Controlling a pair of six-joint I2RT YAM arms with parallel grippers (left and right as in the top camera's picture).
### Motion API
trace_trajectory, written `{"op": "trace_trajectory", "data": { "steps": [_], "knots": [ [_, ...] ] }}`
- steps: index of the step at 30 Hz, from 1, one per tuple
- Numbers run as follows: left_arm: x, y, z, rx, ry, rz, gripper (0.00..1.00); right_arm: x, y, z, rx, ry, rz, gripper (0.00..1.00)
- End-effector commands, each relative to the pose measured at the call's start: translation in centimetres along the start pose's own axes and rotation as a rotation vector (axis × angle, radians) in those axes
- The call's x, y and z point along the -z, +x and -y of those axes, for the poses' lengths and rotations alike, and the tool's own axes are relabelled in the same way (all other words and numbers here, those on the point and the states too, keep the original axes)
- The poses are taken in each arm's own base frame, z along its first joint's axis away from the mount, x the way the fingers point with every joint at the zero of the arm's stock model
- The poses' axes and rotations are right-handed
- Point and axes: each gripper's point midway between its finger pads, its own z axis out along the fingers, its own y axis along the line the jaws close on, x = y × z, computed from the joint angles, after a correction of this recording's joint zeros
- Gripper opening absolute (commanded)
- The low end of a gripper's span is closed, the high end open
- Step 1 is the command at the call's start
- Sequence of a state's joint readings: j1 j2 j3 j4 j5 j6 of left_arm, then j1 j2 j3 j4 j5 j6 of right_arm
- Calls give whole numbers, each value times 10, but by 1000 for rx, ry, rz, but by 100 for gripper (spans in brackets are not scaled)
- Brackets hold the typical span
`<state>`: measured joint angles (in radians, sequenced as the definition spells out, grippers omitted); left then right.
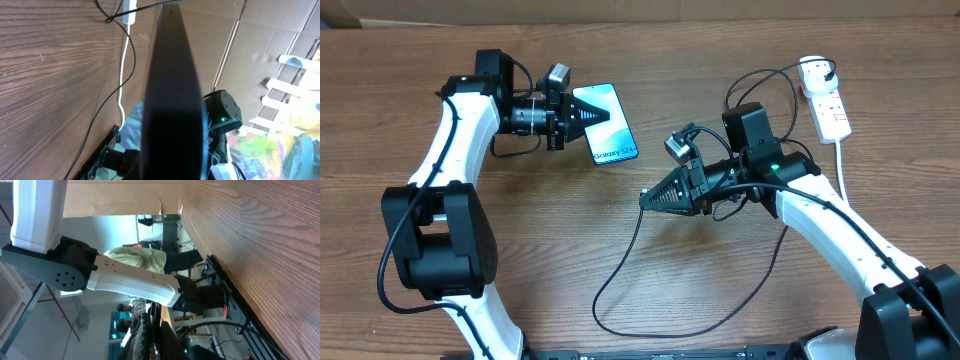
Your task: Plug charger to phone and switch on socket
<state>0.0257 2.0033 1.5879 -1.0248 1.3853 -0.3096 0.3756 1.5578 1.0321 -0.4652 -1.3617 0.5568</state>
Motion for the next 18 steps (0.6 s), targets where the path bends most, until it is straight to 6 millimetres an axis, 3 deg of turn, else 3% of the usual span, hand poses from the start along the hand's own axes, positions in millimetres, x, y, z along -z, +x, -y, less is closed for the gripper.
{"op": "trace_trajectory", "data": {
  "steps": [1, 12, 18],
  "knots": [
    [-3, 7, 17, -38, 77, -32, 4, 1, 3, -17, 56, -28, -13, 4],
    [-2, 5, 15, -47, 65, -24, 4, 2, -16, 7, 12, 111, 97, 4],
    [8, -8, -11, -37, -75, 44, 4, 14, -33, 47, -58, 329, 235, 4]
  ]
}}
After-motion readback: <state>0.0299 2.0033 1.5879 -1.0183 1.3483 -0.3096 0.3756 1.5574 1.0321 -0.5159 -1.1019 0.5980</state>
